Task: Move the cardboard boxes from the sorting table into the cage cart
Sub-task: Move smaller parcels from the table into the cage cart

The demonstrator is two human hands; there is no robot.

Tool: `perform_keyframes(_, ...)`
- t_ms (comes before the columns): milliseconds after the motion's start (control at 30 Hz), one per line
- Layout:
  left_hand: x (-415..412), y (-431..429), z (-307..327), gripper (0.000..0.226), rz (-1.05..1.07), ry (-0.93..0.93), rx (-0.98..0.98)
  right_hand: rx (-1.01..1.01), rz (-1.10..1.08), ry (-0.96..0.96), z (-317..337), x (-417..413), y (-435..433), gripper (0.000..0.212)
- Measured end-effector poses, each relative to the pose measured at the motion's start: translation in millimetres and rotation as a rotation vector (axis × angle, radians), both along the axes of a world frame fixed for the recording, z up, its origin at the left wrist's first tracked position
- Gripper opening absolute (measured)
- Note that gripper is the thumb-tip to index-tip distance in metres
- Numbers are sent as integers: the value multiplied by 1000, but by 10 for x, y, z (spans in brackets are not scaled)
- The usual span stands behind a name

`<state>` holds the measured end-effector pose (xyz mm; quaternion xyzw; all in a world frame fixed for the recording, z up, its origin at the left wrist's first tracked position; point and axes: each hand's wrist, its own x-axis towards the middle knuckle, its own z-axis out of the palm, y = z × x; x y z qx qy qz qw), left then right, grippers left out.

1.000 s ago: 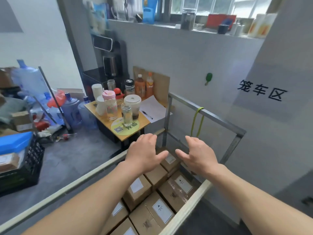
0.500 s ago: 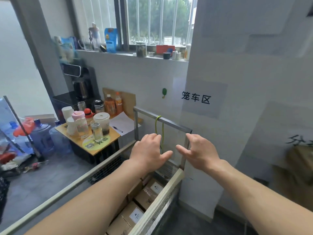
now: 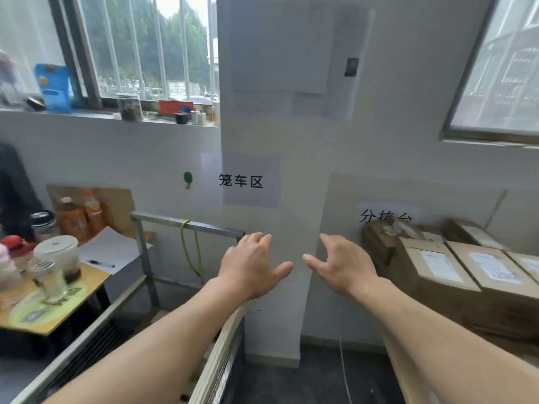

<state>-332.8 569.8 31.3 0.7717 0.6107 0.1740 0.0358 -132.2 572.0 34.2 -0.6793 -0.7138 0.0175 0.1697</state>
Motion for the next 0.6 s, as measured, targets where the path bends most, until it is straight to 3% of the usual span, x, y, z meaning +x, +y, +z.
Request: perform_keyframes(600, 1513, -610, -188, 78, -473, -28, -98, -43, -462, -16, -208, 1348, -1510, 62)
